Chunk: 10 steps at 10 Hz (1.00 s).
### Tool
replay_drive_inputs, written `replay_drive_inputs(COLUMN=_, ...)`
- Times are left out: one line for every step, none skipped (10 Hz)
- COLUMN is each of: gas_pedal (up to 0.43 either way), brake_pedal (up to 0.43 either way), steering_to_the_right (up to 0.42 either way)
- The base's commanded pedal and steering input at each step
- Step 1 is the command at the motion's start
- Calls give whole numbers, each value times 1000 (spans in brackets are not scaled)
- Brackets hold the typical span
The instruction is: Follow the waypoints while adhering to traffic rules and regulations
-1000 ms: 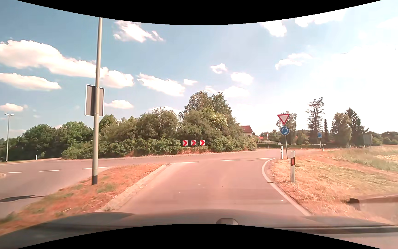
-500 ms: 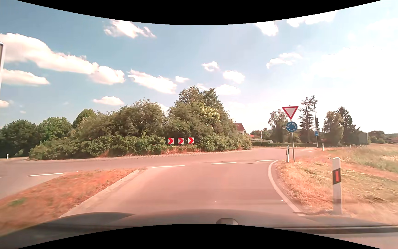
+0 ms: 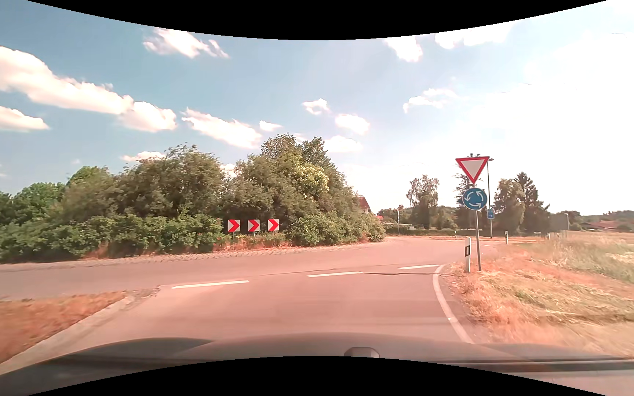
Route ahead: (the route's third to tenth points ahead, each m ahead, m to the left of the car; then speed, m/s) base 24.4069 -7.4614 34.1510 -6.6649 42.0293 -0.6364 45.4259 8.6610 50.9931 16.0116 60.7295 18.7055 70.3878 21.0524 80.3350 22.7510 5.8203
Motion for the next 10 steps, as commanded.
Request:
replay_drive_inputs(gas_pedal=98, brake_pedal=0, steering_to_the_right=110)
replay_drive_inputs(gas_pedal=98, brake_pedal=0, steering_to_the_right=109)
replay_drive_inputs(gas_pedal=98, brake_pedal=0, steering_to_the_right=109)
replay_drive_inputs(gas_pedal=98, brake_pedal=0, steering_to_the_right=109)
replay_drive_inputs(gas_pedal=98, brake_pedal=0, steering_to_the_right=110)
replay_drive_inputs(gas_pedal=98, brake_pedal=0, steering_to_the_right=112)
replay_drive_inputs(gas_pedal=98, brake_pedal=0, steering_to_the_right=113)
replay_drive_inputs(gas_pedal=98, brake_pedal=0, steering_to_the_right=116)
replay_drive_inputs(gas_pedal=98, brake_pedal=0, steering_to_the_right=120)
replay_drive_inputs(gas_pedal=110, brake_pedal=0, steering_to_the_right=123)
